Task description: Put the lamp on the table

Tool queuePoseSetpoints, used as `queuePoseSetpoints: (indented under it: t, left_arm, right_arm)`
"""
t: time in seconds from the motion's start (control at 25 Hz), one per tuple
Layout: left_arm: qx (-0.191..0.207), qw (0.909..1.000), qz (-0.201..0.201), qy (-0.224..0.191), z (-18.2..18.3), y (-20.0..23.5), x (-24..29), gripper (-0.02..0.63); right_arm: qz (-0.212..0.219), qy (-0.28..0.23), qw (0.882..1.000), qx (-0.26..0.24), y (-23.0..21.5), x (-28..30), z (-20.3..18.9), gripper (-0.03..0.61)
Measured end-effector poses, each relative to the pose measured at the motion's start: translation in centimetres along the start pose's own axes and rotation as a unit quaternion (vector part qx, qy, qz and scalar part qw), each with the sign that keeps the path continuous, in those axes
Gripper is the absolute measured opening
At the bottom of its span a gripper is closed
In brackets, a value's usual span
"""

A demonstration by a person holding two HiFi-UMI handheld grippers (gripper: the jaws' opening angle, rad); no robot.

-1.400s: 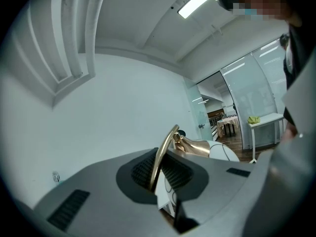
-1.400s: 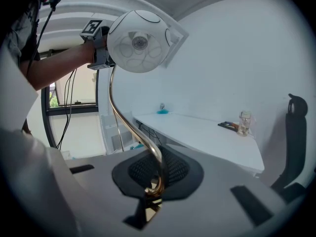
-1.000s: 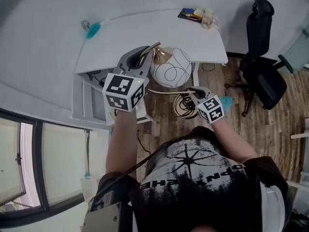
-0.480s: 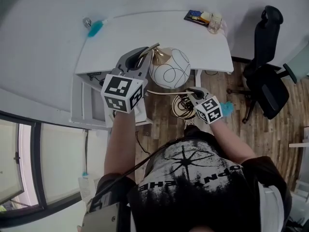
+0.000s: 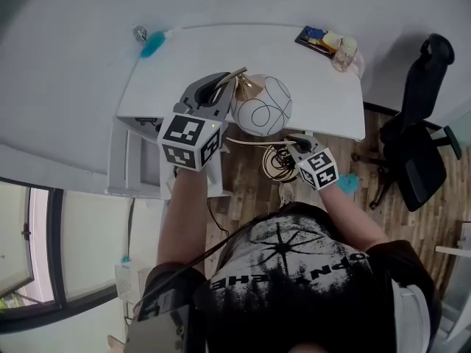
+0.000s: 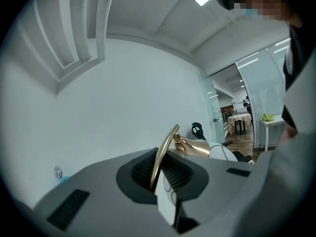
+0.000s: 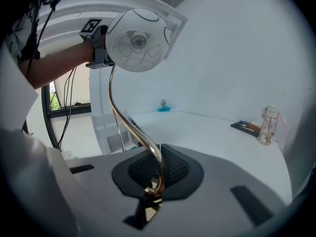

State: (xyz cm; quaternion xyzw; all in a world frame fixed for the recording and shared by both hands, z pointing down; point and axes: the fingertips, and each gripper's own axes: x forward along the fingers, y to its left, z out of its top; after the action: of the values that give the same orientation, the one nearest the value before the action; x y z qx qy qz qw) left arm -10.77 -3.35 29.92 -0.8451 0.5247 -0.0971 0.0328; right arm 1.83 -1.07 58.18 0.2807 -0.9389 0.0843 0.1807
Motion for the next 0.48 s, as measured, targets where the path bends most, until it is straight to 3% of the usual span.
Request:
queuePoseSetpoints:
  t: [0.48]
  left_arm:
    - [0.005,0.9995,0.031,0.007,1.4,3.7,8.3,0.027]
  right_arm:
    - [0.027,-0.004,1.0,-0.006,-8.4,4.5,3.1,0.021]
